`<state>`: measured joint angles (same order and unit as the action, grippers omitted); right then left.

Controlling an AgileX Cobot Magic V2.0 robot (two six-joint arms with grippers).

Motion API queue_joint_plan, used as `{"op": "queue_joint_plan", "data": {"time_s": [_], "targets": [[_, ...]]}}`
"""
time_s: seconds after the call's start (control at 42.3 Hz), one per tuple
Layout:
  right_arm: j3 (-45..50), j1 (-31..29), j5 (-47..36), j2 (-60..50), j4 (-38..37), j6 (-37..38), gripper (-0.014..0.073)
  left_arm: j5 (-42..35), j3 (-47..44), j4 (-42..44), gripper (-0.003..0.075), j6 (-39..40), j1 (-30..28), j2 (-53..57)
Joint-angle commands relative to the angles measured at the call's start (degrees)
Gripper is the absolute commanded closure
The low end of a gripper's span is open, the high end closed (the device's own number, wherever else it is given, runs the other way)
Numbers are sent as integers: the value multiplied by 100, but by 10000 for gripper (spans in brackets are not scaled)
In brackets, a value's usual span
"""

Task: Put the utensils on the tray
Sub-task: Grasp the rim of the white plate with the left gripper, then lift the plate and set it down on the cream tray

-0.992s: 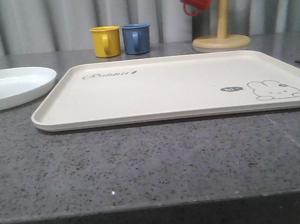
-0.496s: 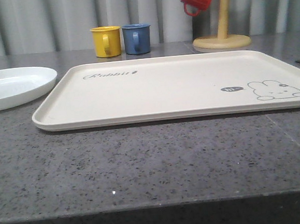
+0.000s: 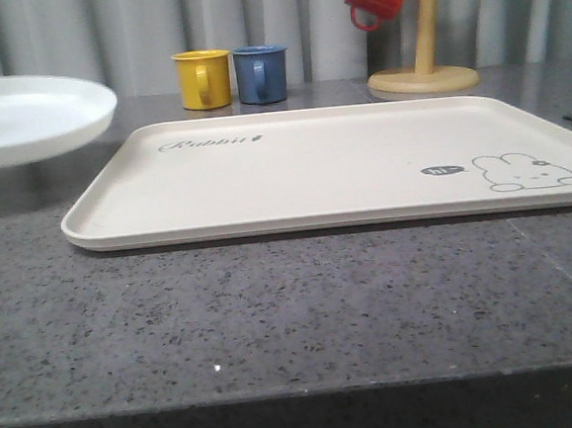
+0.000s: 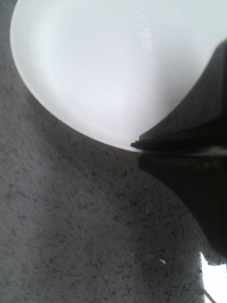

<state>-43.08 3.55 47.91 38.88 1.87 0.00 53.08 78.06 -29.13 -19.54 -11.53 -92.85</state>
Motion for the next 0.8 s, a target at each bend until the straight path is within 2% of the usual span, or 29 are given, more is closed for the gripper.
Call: {"op": "queue_joint_plan", "data": {"time_s": [0.0,0.165,0.496,0.638,0.78], "targets": [[-195,-39,-379,27,-51,0,104,294,500,-440,741,-19,214,338],[-195,-39,-379,27,-51,0,104,173,618,-440,741,-19,809,338],[-195,-39,-379,27,-51,0,104,-391,618,-429,741,-19,2424,-144],[-195,-39,-379,27,-51,0,104,-527,618,-429,741,-19,2789,-507],[-195,-39,-379,27,-51,0,104,-618,618,-416,741,-19,2848,-776]]}}
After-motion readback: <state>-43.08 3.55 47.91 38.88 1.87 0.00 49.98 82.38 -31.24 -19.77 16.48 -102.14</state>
